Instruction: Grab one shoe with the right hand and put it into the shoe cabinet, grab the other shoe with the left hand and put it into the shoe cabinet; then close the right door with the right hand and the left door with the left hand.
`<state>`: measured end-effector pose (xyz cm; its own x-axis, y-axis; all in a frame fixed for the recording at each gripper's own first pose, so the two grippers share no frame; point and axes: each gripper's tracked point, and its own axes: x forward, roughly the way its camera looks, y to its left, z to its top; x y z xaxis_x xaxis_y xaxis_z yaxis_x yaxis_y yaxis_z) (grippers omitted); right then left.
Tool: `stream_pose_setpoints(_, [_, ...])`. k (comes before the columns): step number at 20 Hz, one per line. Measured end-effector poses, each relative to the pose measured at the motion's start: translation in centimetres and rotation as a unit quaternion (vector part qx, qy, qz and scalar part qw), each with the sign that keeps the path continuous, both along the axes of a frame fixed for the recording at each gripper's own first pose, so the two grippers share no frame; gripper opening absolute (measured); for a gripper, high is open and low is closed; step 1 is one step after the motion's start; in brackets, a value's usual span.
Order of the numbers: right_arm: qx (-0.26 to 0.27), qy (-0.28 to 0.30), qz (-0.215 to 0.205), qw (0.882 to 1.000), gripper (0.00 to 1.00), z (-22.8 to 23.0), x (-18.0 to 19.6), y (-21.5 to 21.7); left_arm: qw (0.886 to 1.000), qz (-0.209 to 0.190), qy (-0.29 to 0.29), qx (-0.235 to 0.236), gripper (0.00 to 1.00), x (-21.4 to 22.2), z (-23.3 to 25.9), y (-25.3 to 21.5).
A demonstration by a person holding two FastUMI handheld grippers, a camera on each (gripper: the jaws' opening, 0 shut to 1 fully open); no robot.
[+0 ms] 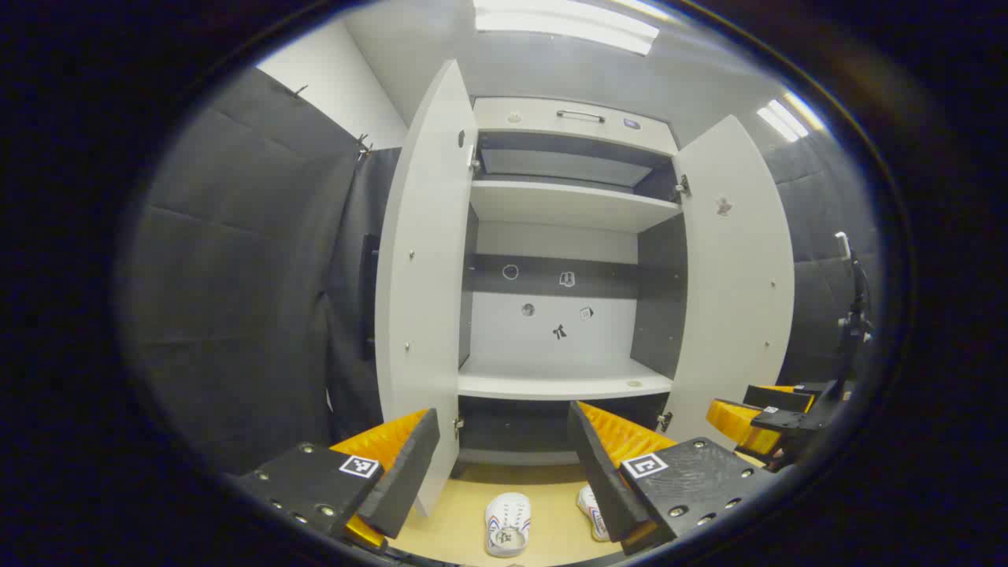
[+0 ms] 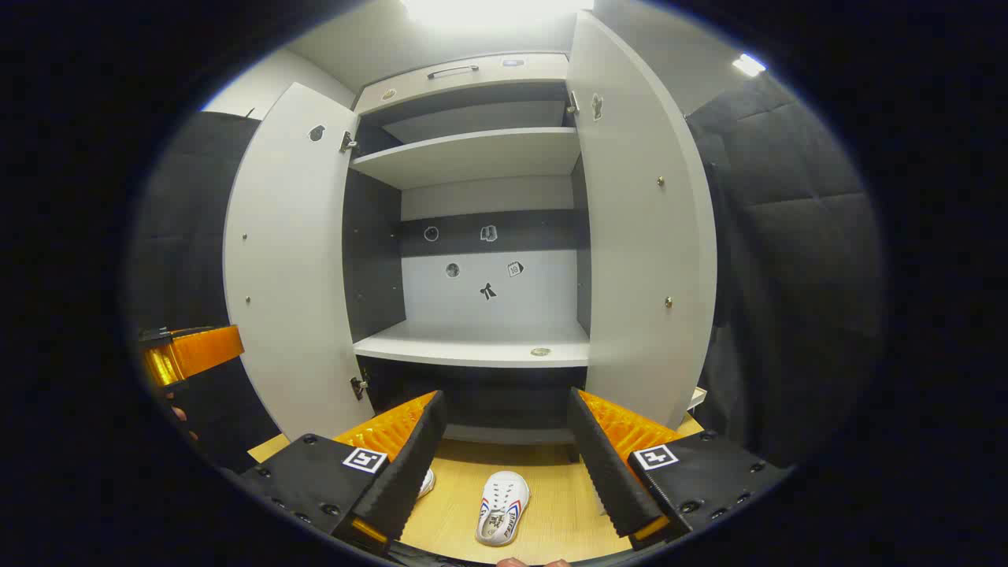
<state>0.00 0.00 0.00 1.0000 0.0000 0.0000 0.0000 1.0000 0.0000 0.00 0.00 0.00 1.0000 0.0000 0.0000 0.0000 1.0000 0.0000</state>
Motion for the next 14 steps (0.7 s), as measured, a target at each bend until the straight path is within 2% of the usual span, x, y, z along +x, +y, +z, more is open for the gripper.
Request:
stream_pose_setpoints(1, [0.003,0.004,-0.006,1.0,0.98,-0.1,-0.2,-0.2,1.0,-0.006,0.001,0.0,0.92,0.0,0.0,-0.3])
stream_pose_setpoints(4, [0.013,0.002,-0.016,1.0,0.98,-0.2,-0.3,-0.7,1.0,-0.02,0.0,0.012,0.95,0.2,-0.2,-1.1])
stream_pose_setpoints(8, [0.014,0.003,-0.02,1.0,0.98,-0.5,-0.4,-1.0,1.0,-0.029,0.002,0.012,0.93,-0.2,-0.6,-1.7])
stream_pose_setpoints(14, [0.019,0.014,-0.027,0.999,0.98,-1.2,-0.5,-1.4,1.0,-0.018,0.004,0.008,0.92,-0.5,-1.2,-0.5])
